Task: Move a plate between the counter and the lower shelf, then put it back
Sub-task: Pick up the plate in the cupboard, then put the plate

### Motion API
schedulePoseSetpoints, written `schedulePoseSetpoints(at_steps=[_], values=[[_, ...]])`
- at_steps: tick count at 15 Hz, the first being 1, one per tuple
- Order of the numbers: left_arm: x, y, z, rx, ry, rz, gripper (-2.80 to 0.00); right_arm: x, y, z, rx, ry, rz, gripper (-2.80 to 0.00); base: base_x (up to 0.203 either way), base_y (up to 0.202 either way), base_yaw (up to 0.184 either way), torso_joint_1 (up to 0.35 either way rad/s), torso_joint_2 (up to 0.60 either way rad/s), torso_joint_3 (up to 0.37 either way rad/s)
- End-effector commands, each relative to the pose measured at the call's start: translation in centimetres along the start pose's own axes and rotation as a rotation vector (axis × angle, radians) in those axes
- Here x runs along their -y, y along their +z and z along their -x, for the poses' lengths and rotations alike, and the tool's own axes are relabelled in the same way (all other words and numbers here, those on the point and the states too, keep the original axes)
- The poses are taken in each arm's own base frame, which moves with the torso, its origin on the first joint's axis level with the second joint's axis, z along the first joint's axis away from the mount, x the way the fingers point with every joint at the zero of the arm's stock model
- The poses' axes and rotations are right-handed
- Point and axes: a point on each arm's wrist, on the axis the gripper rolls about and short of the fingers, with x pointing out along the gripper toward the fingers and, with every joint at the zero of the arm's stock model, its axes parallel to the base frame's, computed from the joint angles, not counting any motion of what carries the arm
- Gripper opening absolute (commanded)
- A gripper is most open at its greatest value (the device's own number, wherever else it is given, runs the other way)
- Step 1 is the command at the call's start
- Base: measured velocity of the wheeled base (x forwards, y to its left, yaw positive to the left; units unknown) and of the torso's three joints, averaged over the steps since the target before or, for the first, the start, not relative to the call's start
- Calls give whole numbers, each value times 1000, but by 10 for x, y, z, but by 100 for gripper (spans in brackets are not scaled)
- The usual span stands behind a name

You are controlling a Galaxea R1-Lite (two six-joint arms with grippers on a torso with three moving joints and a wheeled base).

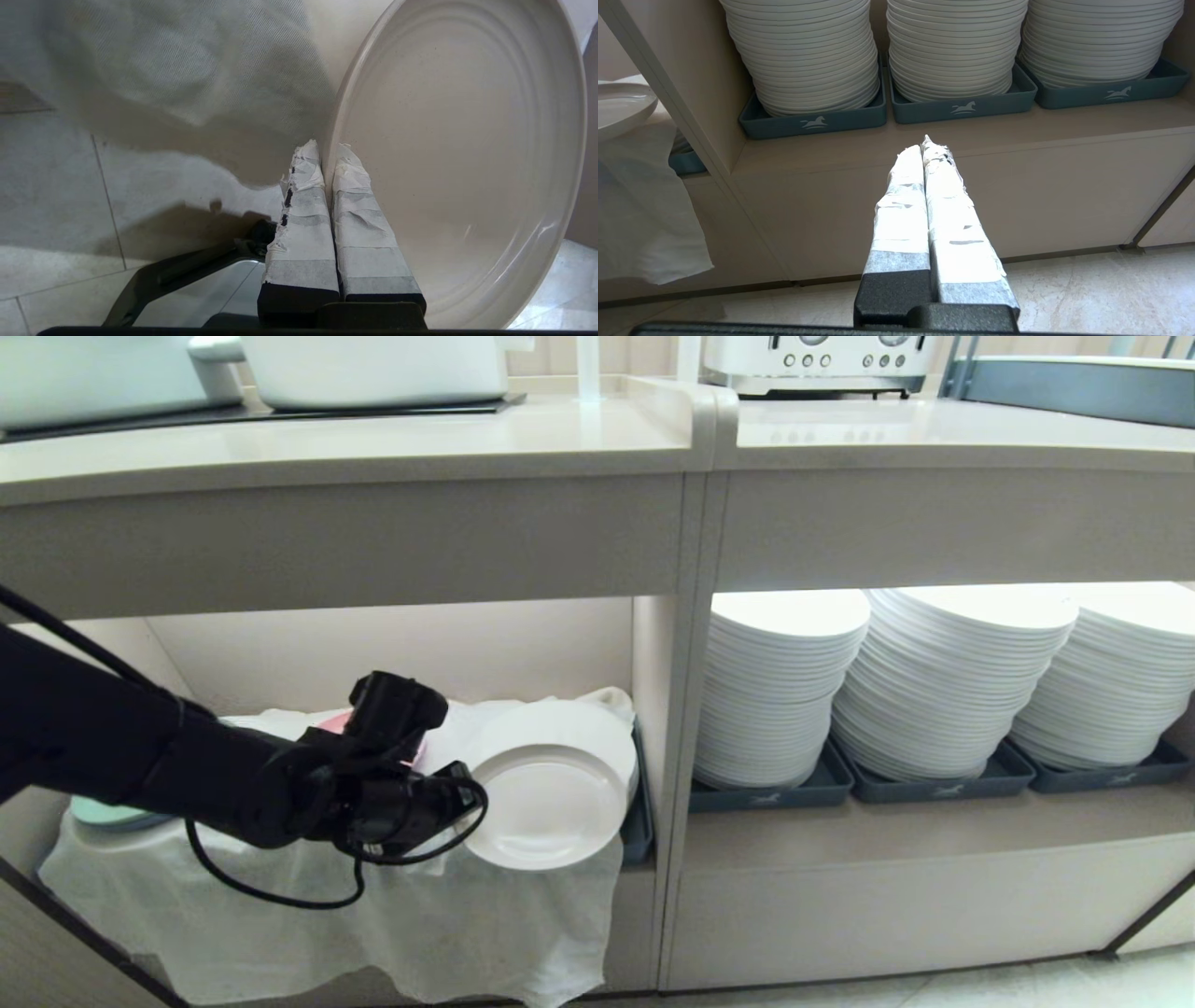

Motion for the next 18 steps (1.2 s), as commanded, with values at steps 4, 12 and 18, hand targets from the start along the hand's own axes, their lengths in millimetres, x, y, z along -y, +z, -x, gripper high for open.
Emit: schedulePoseSetpoints(at_steps=[4,12,18], values=[[-8,-5,19,10,-9,6,-280,0,0,0,0,0,0,-280,0,0,0,0,0,0],[-32,-26,52,3,-2,5,-280,0,0,0,0,0,0,-280,0,0,0,0,0,0],[-51,-42,75,5,0,3,-280,0,0,0,0,0,0,-280,0,0,0,0,0,0]])
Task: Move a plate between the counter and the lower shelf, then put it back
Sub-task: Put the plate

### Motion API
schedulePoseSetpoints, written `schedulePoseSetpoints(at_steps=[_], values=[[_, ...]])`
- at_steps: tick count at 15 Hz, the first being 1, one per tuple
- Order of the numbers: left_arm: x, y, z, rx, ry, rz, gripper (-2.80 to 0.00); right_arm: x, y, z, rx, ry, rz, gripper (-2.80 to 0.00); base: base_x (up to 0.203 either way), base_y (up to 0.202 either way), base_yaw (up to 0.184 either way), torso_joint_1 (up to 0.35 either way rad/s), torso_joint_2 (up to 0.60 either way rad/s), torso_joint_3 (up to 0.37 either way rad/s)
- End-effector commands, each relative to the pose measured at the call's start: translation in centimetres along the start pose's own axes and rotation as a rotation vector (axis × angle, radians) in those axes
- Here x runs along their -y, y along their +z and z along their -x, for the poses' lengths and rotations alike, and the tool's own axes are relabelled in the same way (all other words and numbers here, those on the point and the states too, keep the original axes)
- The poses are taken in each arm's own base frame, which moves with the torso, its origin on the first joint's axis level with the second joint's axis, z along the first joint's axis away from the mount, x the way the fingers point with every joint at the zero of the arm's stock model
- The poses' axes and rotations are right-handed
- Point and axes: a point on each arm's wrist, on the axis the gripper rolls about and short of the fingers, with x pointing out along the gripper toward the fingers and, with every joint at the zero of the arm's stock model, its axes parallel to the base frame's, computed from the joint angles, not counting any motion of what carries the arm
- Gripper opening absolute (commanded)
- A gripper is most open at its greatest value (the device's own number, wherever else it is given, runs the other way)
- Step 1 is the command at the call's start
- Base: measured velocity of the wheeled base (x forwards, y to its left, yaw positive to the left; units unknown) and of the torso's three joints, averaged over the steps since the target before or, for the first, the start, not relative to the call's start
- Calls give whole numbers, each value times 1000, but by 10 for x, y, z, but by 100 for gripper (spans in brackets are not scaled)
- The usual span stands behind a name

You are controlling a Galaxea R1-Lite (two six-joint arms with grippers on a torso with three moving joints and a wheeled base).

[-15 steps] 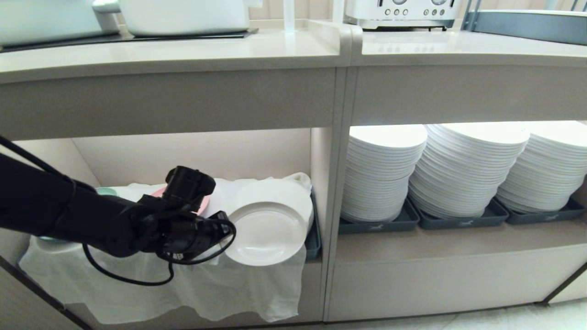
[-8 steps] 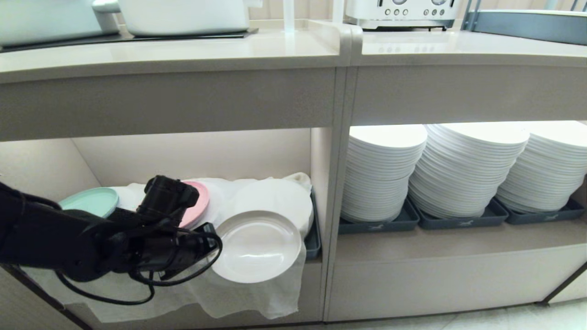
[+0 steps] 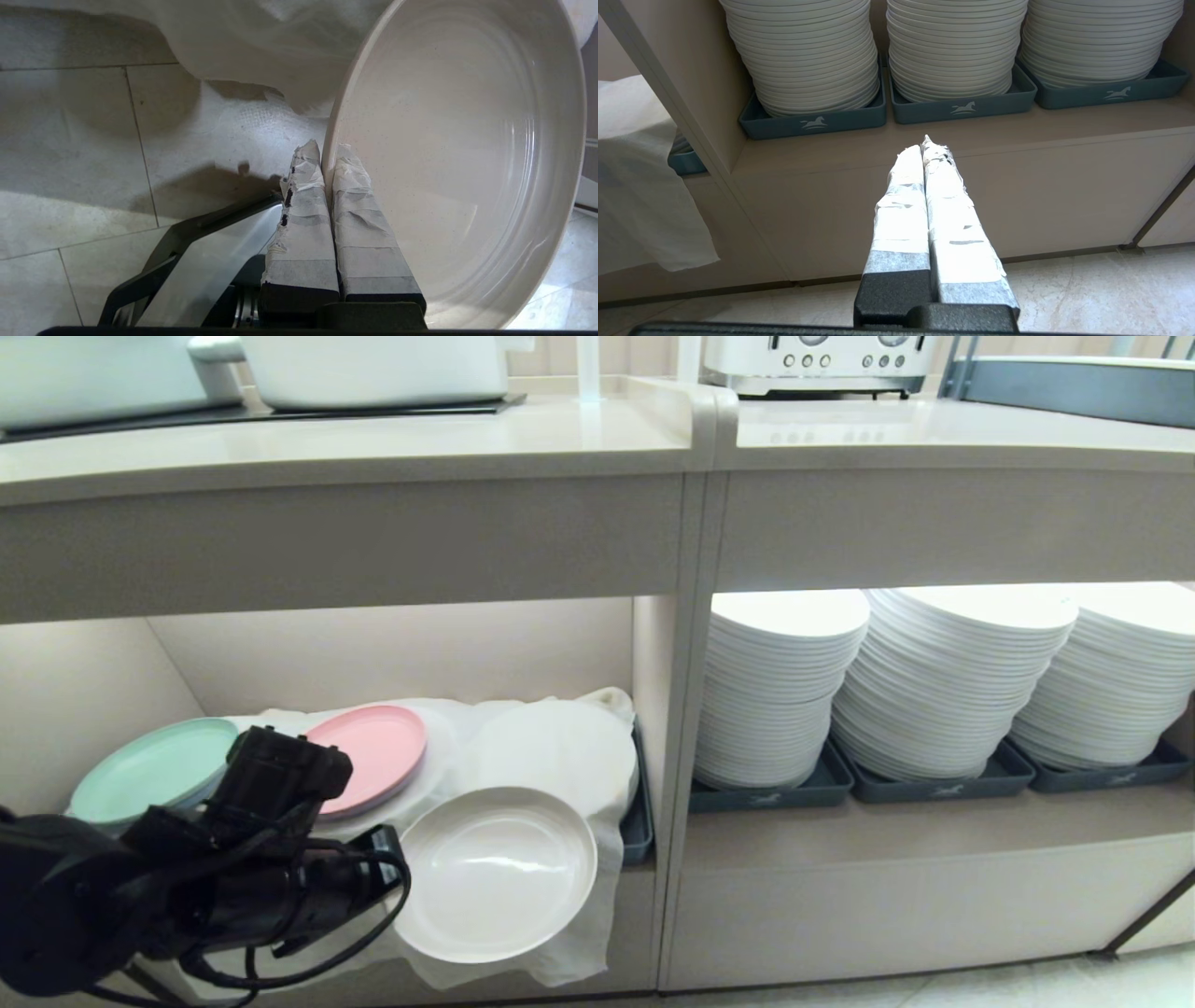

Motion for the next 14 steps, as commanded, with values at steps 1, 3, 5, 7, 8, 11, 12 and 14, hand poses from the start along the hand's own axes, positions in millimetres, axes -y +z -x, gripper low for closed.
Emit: schedulePoseSetpoints(at_steps=[1,3,5,7,8,11,12,14], values=[[-5,-3,10,14,-13,5,-280,0,0,0,0,0,0,-280,0,0,0,0,0,0],[-11,-9,18,13,-11,4,-280,0,0,0,0,0,0,-280,0,0,0,0,0,0],[-16,-13,24,6,-3,3,-280,0,0,0,0,0,0,-280,0,0,0,0,0,0],[-18,-15,29,7,-3,1,-280,0,0,0,0,0,0,-280,0,0,0,0,0,0],[-18,-15,30,12,-9,0,-280,0,0,0,0,0,0,-280,0,0,0,0,0,0],[-18,-14,34,25,-20,-7,-280,0,0,0,0,0,0,-280,0,0,0,0,0,0],[-18,-14,34,25,-20,-24,-280,0,0,0,0,0,0,-280,0,0,0,0,0,0],[-18,-14,35,31,-22,-28,-280,0,0,0,0,0,0,-280,0,0,0,0,0,0]])
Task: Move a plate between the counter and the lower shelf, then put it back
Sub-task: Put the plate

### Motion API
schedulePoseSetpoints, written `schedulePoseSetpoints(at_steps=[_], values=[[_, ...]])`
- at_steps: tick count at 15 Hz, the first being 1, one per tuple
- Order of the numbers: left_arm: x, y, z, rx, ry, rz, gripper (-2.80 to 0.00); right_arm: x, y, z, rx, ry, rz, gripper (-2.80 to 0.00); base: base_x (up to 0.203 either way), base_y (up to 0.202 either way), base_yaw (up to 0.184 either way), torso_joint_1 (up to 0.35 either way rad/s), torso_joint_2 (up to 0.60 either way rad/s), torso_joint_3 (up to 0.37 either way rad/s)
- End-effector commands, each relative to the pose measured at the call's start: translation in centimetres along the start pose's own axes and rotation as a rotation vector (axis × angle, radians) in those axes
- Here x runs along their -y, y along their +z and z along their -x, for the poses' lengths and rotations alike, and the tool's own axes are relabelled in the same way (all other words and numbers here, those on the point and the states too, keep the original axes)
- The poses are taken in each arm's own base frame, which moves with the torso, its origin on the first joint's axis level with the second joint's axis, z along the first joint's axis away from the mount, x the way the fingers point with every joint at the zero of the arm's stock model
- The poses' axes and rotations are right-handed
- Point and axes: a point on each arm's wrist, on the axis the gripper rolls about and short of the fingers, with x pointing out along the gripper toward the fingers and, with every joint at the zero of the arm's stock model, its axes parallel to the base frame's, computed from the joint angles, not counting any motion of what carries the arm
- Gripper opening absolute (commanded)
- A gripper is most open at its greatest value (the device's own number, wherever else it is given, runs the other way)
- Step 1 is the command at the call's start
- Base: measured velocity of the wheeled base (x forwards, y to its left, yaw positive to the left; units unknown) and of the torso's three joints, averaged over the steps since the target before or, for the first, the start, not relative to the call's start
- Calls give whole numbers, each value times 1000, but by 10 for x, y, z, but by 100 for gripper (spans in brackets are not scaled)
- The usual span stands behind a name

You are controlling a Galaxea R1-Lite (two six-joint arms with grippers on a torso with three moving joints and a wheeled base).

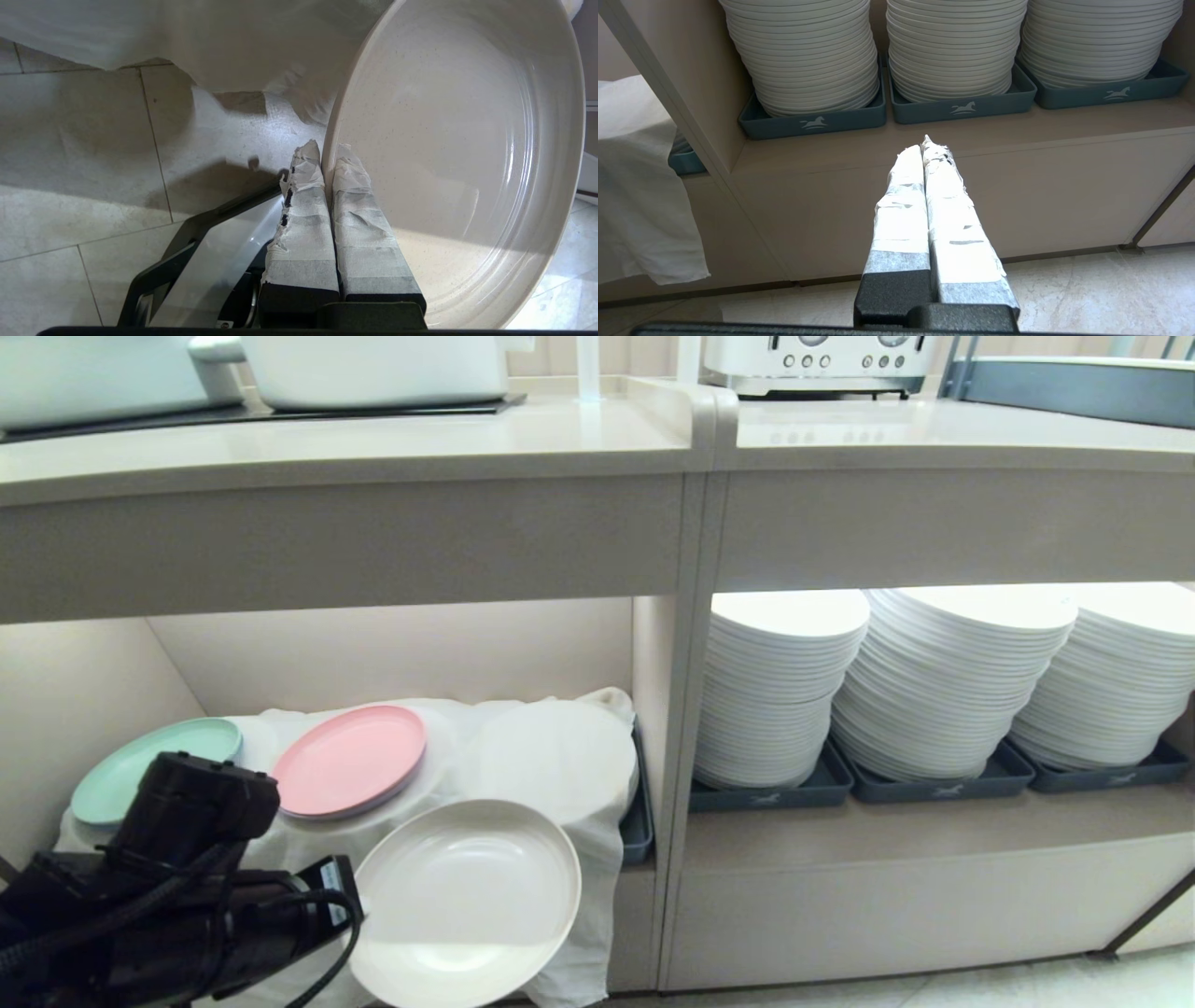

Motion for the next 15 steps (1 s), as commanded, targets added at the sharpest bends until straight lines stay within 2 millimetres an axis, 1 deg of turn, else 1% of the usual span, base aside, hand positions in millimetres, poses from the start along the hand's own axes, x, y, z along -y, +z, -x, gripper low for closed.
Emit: schedulePoseSetpoints(at_steps=[1,3,8,10,15], values=[[0,0,2,8,-7,4,-280,0,0,0,0,0,0,-280,0,0,0,0,0,0],[0,0,4,13,-12,4,-280,0,0,0,0,0,0,-280,0,0,0,0,0,0],[-10,-8,14,24,-22,4,-280,0,0,0,0,0,0,-280,0,0,0,0,0,0],[-13,-11,14,20,-9,4,-280,0,0,0,0,0,0,-280,0,0,0,0,0,0],[-32,-17,16,18,30,1,-280,0,0,0,0,0,0,-280,0,0,0,0,0,0]])
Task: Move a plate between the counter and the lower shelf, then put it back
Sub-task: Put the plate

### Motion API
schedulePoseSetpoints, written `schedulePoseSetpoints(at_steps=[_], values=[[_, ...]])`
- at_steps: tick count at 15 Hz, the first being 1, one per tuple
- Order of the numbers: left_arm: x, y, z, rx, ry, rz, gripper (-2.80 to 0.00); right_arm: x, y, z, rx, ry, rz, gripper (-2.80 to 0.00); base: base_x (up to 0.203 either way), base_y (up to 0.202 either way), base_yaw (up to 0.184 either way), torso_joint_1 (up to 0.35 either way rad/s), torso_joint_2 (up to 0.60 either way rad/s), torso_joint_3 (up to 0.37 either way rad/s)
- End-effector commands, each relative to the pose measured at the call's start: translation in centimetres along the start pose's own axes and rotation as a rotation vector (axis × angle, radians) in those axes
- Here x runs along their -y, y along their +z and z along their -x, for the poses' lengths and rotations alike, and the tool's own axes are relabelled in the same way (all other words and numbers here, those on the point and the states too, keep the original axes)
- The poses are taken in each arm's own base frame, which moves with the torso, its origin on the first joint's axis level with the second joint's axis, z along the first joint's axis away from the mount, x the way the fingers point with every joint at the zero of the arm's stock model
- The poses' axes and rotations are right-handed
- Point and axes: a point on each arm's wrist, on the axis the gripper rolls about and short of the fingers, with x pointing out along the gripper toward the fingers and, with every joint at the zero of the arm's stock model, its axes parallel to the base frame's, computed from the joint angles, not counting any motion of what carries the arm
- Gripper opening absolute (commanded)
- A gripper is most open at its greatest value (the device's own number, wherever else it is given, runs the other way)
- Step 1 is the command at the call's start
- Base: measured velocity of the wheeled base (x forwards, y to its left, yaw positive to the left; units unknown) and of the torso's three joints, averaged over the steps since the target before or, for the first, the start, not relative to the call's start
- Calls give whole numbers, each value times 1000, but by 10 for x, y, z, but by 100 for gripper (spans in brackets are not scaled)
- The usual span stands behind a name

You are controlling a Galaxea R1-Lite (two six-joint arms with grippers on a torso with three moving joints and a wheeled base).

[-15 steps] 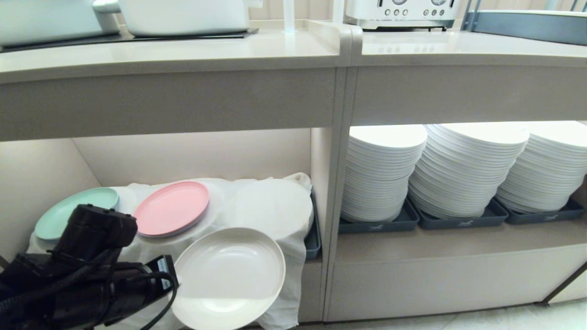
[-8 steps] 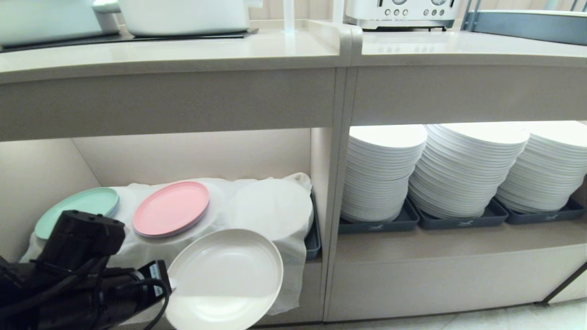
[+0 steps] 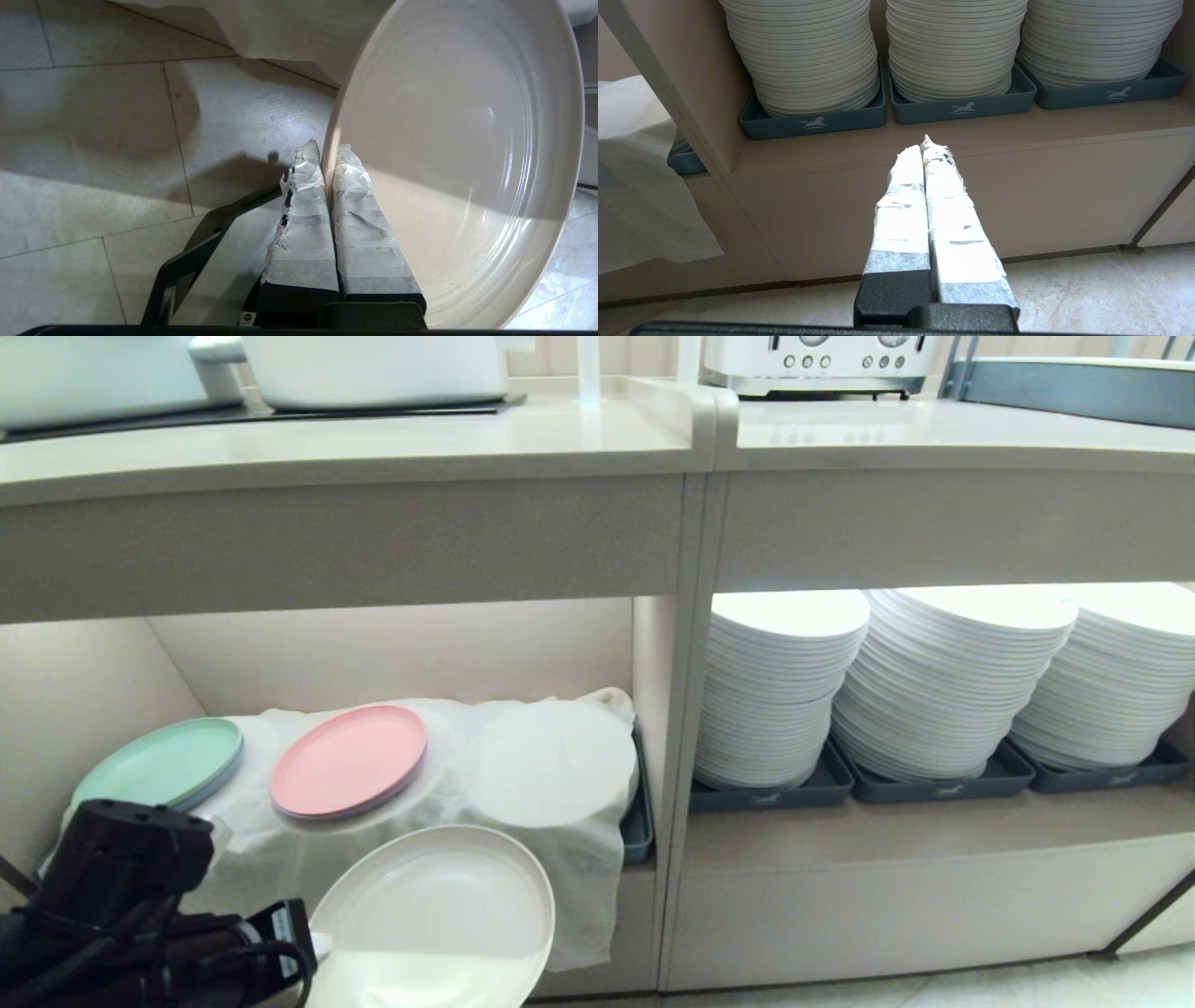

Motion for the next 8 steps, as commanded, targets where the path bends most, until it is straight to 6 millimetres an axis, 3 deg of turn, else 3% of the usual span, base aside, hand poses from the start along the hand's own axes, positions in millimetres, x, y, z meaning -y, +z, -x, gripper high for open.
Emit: schedulePoseSetpoints(at_steps=[1,8], values=[[-5,-2,3,8,2,13,-280,0,0,0,0,0,-1,-280,0,0,0,0,0,0],[-33,-7,16,27,-15,-16,-280,0,0,0,0,0,-1,-280,0,0,0,0,0,0]])
